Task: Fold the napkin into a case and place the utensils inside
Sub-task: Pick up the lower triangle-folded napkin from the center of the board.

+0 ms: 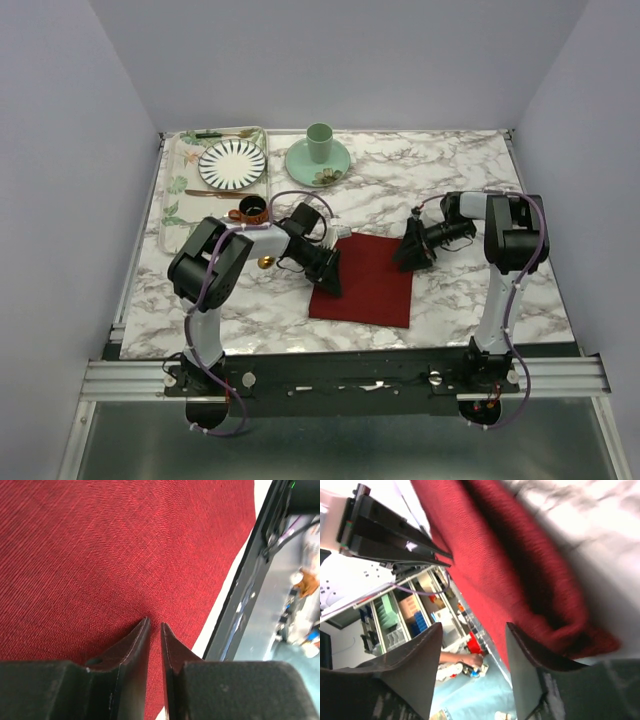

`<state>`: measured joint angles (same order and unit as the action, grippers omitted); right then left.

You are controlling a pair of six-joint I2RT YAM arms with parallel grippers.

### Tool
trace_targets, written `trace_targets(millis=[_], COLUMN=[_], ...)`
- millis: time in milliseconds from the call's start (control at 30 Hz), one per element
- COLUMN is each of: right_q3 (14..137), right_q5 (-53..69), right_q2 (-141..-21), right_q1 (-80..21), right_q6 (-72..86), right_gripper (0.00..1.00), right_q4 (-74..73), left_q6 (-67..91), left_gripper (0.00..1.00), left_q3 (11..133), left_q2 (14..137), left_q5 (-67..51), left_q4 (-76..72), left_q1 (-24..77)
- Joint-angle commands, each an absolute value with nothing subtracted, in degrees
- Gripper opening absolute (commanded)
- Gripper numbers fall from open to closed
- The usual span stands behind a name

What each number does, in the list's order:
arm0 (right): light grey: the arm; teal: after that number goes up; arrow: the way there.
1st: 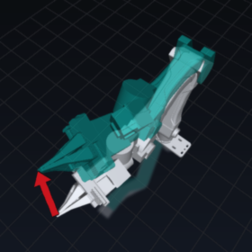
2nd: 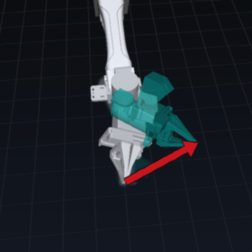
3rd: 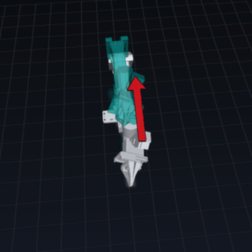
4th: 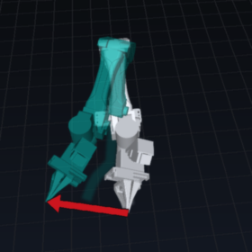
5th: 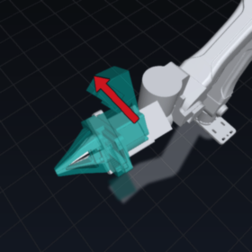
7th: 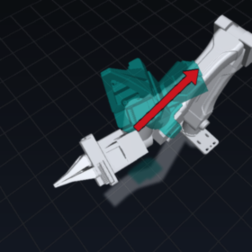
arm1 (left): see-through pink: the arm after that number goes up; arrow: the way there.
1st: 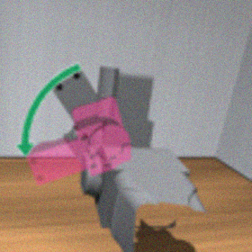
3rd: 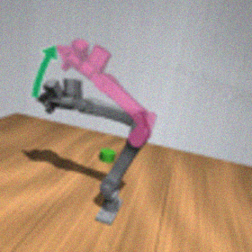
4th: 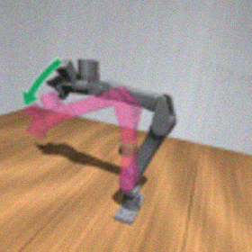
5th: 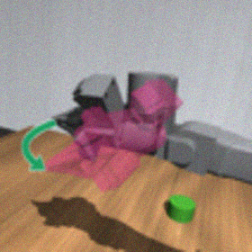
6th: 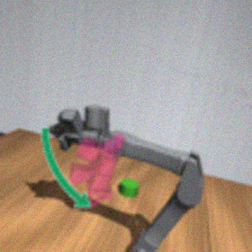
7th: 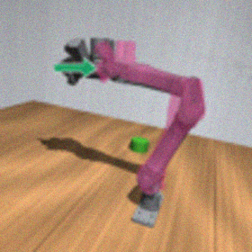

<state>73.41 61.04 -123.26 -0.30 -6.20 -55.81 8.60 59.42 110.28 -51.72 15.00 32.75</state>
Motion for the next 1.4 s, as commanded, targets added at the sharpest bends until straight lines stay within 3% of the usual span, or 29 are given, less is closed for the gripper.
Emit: trace_targets(millis=[0,267,367,967,1367], right_q3=[76.8,86.8,88.9,93.2,93.2], right_q5=[57.8,37.0,34.6,42.4,38.4], right_q2=[-116.5,-117.3,-119.4,-128.6,-129.0], right_q1=[-0.3,3.3,3.3,2.1,0.1], right_q6=[-9.6,-9.1,-8.2,-5.9,-6.8], right_gripper=[0.64,0.66,0.67,0.64,0.64], right_q4=[-60.5,-60.9,-60.8,-60.5,-63.7], left_q6=[0.3,-6.2,-6.9,-6.9,-7.2], left_gripper=[0.28,0.31,0.31,0.31,0.31], left_q3=[61.7,68.4,68.7,70.5,72.5], left_q2=[107.8,109.4,109.7,113.1,113.8], left_q5=[-48.4,-46.8,-46.1,-43.6,-42.4], left_q4=[22.9,28.1,28.8,28.9,31.0], left_q1=[33.2,33.2,33.2,33.0,32.7])
